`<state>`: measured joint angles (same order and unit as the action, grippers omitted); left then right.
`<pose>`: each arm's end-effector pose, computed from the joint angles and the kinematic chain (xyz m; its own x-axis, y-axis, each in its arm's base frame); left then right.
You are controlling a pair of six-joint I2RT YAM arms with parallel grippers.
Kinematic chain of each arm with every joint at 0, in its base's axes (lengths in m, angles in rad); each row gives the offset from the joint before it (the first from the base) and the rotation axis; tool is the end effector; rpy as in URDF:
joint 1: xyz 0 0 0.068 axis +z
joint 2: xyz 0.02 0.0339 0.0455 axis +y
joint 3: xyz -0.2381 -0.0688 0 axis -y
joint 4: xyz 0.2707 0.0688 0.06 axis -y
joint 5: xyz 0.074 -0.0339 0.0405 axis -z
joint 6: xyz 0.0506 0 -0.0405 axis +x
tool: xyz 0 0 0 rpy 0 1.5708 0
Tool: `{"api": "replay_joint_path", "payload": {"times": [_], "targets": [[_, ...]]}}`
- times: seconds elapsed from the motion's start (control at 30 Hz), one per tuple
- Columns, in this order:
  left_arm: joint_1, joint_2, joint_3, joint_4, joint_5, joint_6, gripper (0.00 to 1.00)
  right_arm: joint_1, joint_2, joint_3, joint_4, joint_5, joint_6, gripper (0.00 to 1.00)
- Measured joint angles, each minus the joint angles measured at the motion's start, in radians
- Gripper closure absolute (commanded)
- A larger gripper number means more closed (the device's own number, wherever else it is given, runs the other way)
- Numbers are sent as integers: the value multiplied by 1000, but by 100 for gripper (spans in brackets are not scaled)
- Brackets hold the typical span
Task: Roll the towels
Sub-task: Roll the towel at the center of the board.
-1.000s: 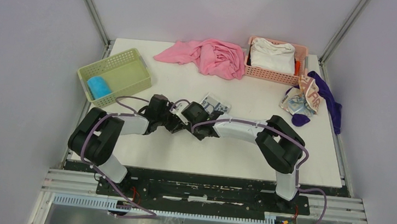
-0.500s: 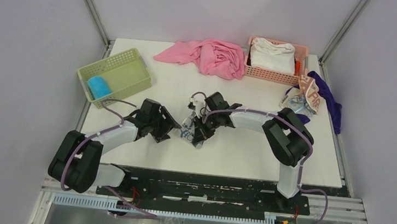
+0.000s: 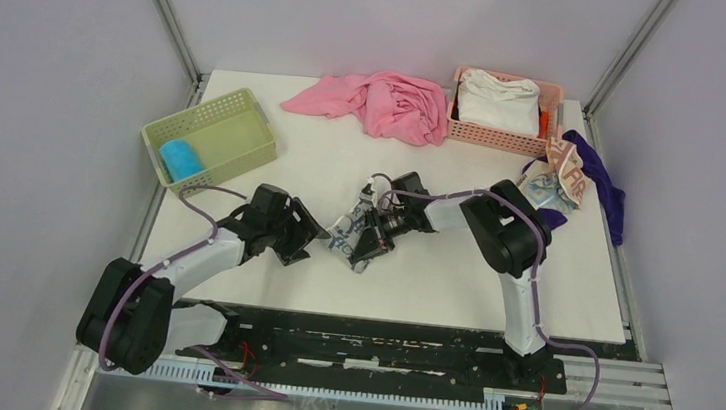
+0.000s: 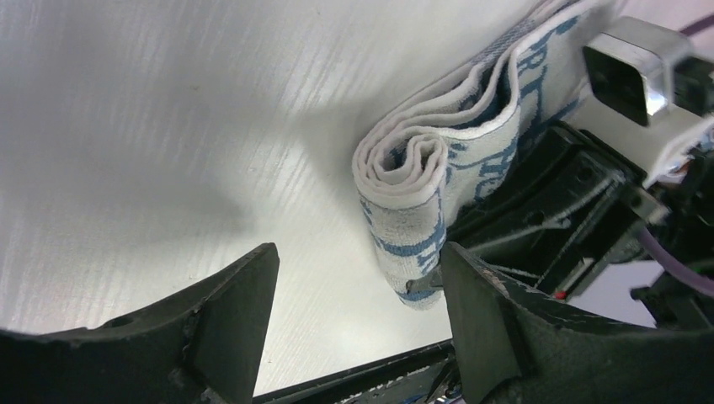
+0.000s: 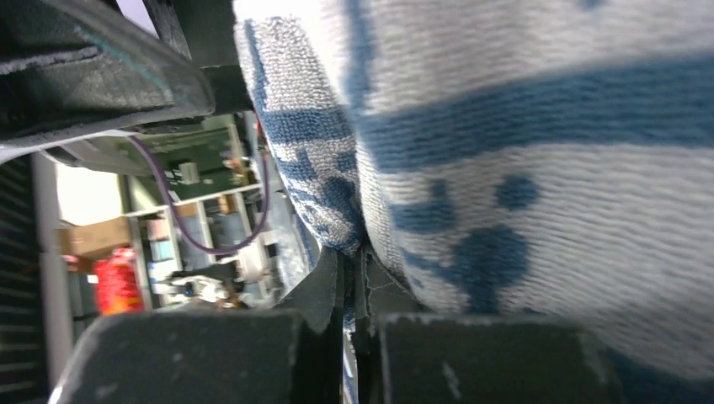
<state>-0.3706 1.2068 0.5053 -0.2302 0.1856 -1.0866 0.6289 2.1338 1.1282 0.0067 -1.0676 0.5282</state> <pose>0.2339 -0.1009 0.1078 -0.7541 -0.6402 -0.1466 -0.4487 0.6652 -0.5969 0.2942 0.2688 0.0356 -0.9235 -0.3713 -0.0962 -0.2335 0.3452 0.9090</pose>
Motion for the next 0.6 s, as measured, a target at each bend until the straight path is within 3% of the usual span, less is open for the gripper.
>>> {"api": "replay_joint_path", "payload": {"times": [0.17,0.4,0.6], "targets": [[0,-31,-24,39,17,0,24,-36,60,-16,102,-83,131,100],[0,26,-56,143,50,0,31,-44,85,-4,134,-120,152,99],[-16,153,-37,246,82,-2,48,-45,91,16,103,-118,132,94]]}}
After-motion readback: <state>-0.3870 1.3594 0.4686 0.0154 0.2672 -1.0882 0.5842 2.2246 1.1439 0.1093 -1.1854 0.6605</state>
